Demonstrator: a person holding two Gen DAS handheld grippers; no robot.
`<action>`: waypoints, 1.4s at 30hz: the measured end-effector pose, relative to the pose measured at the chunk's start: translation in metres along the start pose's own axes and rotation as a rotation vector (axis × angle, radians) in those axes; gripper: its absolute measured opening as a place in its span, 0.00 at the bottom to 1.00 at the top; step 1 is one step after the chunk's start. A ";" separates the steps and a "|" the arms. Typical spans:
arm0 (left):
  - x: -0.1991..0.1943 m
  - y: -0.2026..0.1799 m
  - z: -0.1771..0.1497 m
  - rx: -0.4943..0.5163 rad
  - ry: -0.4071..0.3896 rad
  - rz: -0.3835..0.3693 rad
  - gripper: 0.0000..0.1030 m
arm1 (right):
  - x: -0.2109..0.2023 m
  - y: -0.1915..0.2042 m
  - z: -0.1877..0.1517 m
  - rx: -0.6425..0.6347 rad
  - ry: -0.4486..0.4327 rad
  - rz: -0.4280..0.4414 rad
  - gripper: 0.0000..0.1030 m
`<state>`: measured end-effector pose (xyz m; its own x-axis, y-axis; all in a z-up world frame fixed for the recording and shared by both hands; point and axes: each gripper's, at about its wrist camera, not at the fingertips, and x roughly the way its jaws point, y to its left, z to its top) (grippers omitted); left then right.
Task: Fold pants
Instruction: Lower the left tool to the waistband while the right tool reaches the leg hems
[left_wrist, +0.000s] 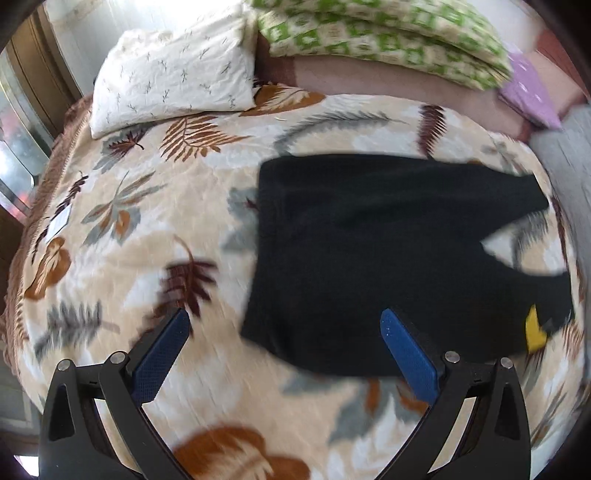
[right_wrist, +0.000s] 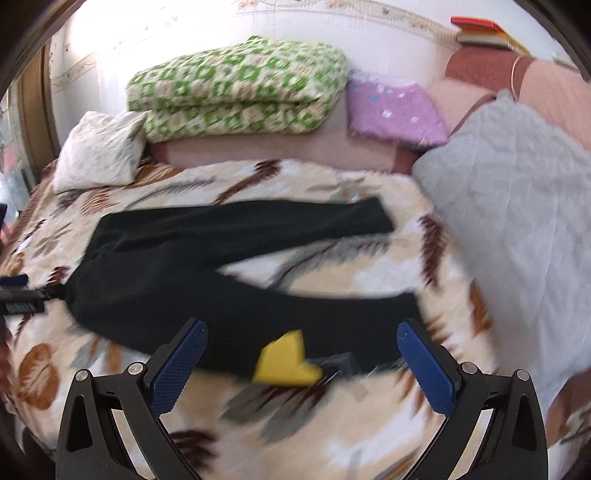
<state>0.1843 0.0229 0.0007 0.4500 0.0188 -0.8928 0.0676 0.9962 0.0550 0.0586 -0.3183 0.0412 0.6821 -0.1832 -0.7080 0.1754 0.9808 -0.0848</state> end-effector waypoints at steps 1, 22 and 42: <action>0.008 0.007 0.014 -0.010 0.021 -0.011 1.00 | 0.003 -0.006 0.006 -0.002 -0.001 -0.010 1.00; 0.133 0.034 0.122 -0.236 0.317 -0.227 1.00 | 0.151 -0.105 0.090 0.189 0.102 0.039 0.99; 0.160 -0.010 0.156 -0.137 0.341 -0.232 1.00 | 0.316 -0.165 0.159 0.227 0.384 0.169 0.60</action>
<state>0.3948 0.0021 -0.0729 0.1155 -0.2028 -0.9724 0.0029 0.9790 -0.2038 0.3577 -0.5482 -0.0569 0.4098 0.0575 -0.9104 0.2641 0.9478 0.1788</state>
